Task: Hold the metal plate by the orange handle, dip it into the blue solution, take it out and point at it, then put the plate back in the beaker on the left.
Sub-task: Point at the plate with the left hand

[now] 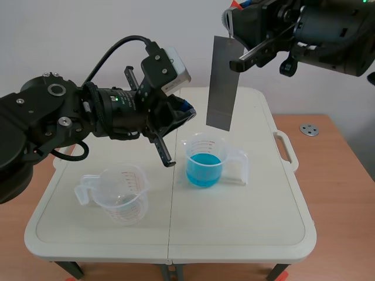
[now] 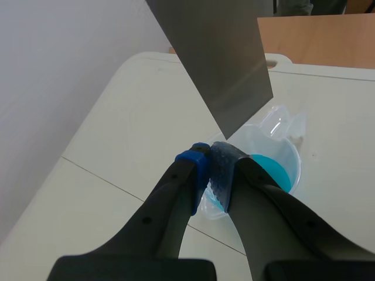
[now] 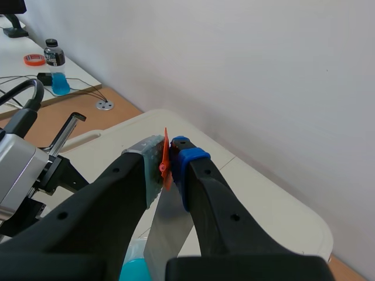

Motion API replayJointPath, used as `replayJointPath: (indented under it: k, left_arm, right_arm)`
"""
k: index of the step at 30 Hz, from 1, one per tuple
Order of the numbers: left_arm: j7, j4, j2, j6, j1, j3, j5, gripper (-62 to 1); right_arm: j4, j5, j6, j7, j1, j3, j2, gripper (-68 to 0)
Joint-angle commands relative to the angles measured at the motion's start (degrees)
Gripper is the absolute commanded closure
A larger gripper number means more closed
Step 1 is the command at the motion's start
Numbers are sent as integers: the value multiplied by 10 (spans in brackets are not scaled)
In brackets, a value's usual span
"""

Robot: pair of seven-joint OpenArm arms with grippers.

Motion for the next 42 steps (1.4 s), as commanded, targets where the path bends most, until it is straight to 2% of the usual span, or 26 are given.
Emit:
replayJointPath:
  k: [1, 27, 35, 42]
  left_arm:
    - [-6, 9, 4, 3, -7, 0, -3, -13]
    - [-1, 8, -3, 3, -2, -1, -4, -13]
    - [-12, 13, -67, 7, 34, -6, -44, -13]
    - [-17, 74, -153, 8, 126, -59, -110, -13]
  right_arm:
    - [13, 7, 4, 9, 7, -4, 2, -13]
    - [13, 7, 4, 9, 8, -4, 2, -13]
    - [13, 6, 4, 9, 9, -7, 2, -13]
    - [11, 6, 4, 9, 9, -7, 2, -13]
